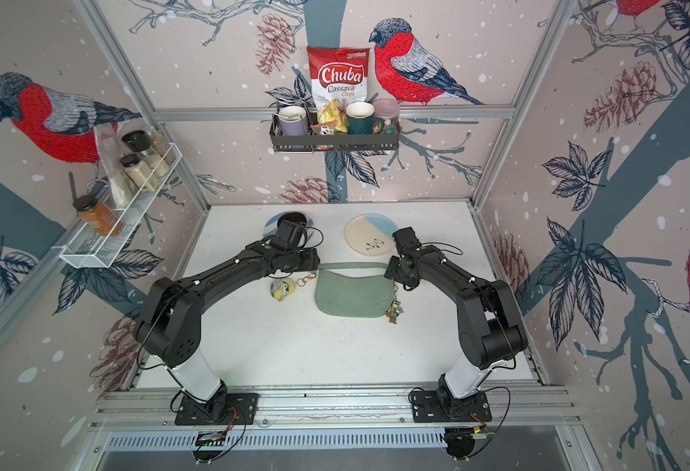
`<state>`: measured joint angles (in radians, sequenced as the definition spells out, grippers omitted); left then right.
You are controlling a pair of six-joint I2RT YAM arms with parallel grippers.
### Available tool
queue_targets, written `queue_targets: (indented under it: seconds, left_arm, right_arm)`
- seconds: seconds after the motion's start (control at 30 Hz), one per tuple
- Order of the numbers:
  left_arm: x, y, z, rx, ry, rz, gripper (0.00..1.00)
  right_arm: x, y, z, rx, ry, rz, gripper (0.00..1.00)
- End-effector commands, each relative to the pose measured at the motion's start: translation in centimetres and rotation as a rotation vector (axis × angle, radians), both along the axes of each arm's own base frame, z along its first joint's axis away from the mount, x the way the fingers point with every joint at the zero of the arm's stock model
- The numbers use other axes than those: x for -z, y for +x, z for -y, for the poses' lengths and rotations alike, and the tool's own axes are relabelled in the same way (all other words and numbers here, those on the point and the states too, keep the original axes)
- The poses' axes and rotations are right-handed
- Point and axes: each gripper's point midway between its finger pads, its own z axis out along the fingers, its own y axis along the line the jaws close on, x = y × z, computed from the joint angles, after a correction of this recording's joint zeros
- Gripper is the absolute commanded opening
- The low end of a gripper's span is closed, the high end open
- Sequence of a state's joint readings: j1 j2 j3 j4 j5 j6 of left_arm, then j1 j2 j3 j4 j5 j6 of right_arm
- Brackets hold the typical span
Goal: Remove the decoration from the bag
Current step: Pick up the bag from the center of the board.
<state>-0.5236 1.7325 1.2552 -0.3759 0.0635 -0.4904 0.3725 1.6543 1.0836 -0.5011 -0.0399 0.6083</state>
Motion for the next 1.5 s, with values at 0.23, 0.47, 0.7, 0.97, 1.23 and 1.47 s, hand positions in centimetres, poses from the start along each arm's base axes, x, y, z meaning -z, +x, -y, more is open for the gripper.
queue_targets:
  seconds: [0.23, 0.47, 0.7, 0.97, 1.23, 1.47]
  left_arm:
    - [-1.4, -0.1, 5.6, 0.085, -0.146, 0.006, 0.65]
    - [-2.4, 0.4, 7.3, 0.112, -0.218, -0.002, 0.64]
    - [-1.9, -0.2, 9.9, 0.175, -0.249, -0.073, 0.64]
    - [1.0, 0.3, 11.3, 0.177, -0.324, -0.201, 0.66]
    - [2.3, 0.7, 11.9, 0.197, -0.230, -0.208, 0.66]
    - [4.5, 0.0, 12.8, 0.295, 0.055, -0.207, 0.67]
  right_arm:
    - [2.6, -1.9, -2.7, -0.009, 0.002, -0.014, 0.58]
    - [3.3, -1.8, -4.4, -0.109, 0.024, 0.014, 0.25]
    - [0.5, -1.2, -7.9, -0.317, -0.059, 0.213, 0.05]
    - [-0.7, -0.6, -11.4, -0.415, 0.001, 0.269, 0.18]
    - [-3.0, -0.9, -4.0, -0.135, 0.288, 0.183, 0.51]
    - [-2.7, -0.1, 0.3, 0.043, 0.275, 0.161, 0.48]
